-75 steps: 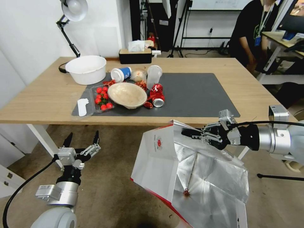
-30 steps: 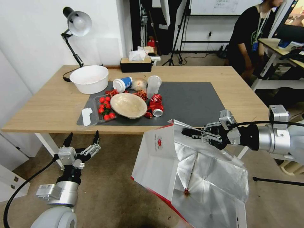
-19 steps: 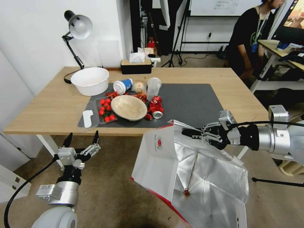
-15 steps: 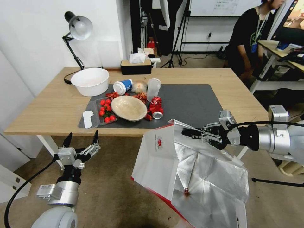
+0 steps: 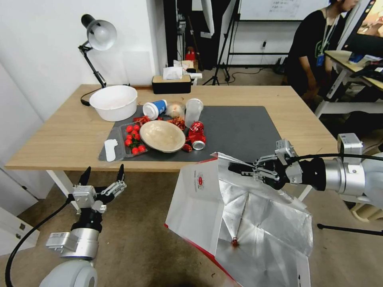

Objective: Pick up the food delivery bag from the floor and place it on the table.

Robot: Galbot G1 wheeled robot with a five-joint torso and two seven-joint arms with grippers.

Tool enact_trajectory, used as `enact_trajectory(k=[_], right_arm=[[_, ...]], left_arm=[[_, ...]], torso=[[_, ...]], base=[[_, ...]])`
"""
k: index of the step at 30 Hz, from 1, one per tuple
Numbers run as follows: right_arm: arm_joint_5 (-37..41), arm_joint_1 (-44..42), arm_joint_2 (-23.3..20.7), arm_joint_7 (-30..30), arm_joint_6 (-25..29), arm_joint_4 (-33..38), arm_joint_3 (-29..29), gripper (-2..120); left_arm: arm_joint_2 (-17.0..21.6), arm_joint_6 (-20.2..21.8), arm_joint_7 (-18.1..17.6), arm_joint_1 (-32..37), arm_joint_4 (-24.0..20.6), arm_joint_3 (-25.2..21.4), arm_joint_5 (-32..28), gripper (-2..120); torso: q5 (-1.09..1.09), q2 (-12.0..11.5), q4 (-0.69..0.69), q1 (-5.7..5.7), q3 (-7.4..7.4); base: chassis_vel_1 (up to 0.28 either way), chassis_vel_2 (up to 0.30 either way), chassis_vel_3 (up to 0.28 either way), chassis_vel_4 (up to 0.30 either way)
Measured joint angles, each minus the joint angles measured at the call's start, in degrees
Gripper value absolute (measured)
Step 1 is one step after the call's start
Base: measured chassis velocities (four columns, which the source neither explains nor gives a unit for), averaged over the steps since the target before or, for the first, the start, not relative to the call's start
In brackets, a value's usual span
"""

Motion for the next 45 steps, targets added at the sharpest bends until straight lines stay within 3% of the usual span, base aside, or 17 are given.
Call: enact_trajectory(k=[8,18,29,34,40,45], right_arm=[[1.9,0.2,0.0,0.8,-0.3,1.2,0.9,0],[11.4,4.2,-0.3,6.3,-1.6,3.1,4.8,0],[23.8,17.2,0.6,20.2,-4.0,2.0,6.9,0],[24.9,18.4,1.7,27.0,-4.7,0.8,8.9,0],[25.3,17.9,5.1,39.7,-3.6,-0.3,11.2,0],[24.7,16.4,7.2,43.8,-2.6,-0.7,11.6,0]], left_arm=[[-0.2,-0.5,0.1,0.2,0.3,0.0,0.3,100],[-0.1,-1.7,0.5,0.9,1.0,-0.2,0.3,100],[-0.1,-2.0,0.7,0.6,1.6,0.1,0.4,100],[-0.1,-2.0,0.7,0.5,1.6,0.1,0.4,100],[-0.1,-2.0,0.9,0.4,1.6,0.2,0.5,100],[-0.2,-2.0,1.0,0.5,1.4,0.2,0.6,100]], torso=[[0.0,-0.1,0.0,-0.07,-0.09],[0.0,-0.3,0.0,-0.12,-0.16],[0.0,-0.4,0.0,-0.16,-0.2],[0.0,-0.4,0.0,-0.16,-0.21],[0.01,-0.4,0.0,-0.18,-0.23],[0.02,-0.4,0.0,-0.17,-0.23]], base=[[0.0,0.0,0.0,0.0],[0.0,0.0,0.0,0.0],[0.0,0.0,0.0,0.0],[0.0,0.0,0.0,0.0],[0.0,0.0,0.0,0.0],[0.0,0.0,0.0,0.0]])
